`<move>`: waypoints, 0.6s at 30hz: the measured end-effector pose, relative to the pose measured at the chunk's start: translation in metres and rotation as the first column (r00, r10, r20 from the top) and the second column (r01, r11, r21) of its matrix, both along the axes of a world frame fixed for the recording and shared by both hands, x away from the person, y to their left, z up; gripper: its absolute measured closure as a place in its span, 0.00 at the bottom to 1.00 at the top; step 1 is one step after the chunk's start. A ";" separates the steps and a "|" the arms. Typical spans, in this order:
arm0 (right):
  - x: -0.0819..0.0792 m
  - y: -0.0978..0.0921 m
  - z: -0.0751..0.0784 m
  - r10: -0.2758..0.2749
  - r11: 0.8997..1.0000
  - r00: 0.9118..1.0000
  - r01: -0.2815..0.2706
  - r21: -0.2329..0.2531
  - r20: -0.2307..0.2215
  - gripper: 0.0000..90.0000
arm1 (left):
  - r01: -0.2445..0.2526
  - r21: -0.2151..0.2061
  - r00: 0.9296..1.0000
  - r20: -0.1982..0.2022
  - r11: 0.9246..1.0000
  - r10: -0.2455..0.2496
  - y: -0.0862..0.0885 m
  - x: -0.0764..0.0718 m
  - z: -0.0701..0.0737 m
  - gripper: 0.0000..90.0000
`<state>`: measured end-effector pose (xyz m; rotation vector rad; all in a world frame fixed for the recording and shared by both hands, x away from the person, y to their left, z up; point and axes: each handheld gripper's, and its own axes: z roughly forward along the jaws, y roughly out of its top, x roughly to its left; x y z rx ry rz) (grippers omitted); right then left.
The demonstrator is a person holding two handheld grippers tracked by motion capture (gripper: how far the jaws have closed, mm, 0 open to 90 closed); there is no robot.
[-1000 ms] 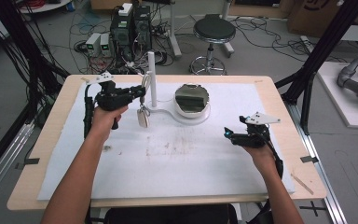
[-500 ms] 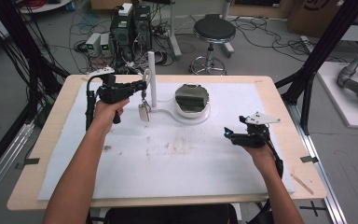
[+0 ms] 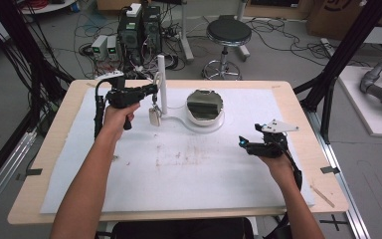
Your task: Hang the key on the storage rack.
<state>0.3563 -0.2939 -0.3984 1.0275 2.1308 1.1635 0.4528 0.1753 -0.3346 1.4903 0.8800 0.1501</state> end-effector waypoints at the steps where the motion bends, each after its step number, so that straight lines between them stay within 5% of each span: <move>1: 0.000 0.000 0.000 0.000 1.000 1.000 0.000 0.000 0.001 0.24 | -0.003 -0.003 1.000 -0.005 1.000 0.003 0.000 0.001 -0.001 0.83; 10: 0.000 -0.001 0.000 0.002 1.000 1.000 -0.002 -0.004 -0.001 0.24 | -0.024 -0.011 1.000 -0.009 1.000 0.024 -0.001 0.004 -0.003 0.82; 18: 0.000 -0.001 0.000 0.001 1.000 1.000 -0.001 -0.002 -0.001 0.24 | -0.065 0.034 0.998 -0.014 0.997 0.065 0.001 0.004 -0.003 0.77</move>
